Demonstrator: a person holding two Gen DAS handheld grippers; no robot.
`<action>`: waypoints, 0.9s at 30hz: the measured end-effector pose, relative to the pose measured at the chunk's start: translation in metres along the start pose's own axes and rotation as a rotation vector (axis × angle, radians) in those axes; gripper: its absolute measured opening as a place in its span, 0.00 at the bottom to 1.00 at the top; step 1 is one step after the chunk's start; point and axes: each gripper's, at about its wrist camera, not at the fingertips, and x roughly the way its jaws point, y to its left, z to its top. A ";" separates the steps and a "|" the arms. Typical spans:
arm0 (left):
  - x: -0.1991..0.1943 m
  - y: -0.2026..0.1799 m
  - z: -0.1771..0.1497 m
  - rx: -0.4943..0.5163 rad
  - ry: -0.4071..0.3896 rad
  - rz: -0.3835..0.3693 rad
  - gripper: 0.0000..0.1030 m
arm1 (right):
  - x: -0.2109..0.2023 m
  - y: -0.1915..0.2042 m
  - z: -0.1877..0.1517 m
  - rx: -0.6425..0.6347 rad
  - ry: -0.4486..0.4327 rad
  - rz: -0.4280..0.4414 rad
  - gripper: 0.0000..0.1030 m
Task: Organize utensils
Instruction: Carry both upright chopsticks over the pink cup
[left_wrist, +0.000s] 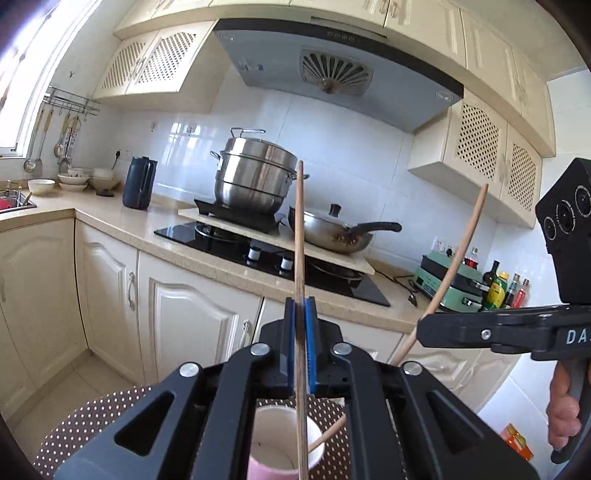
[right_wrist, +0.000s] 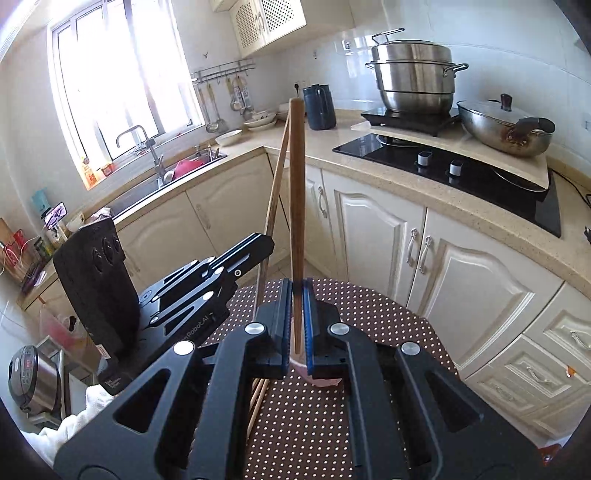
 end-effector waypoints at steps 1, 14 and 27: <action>0.002 -0.001 -0.002 0.005 -0.012 0.009 0.05 | 0.003 -0.003 0.002 -0.003 0.001 -0.007 0.06; 0.031 -0.001 -0.024 0.071 -0.103 0.082 0.05 | 0.046 -0.024 -0.010 -0.008 0.067 -0.020 0.06; 0.035 0.012 -0.061 0.072 0.004 0.085 0.05 | 0.072 -0.026 -0.034 0.009 0.128 -0.008 0.06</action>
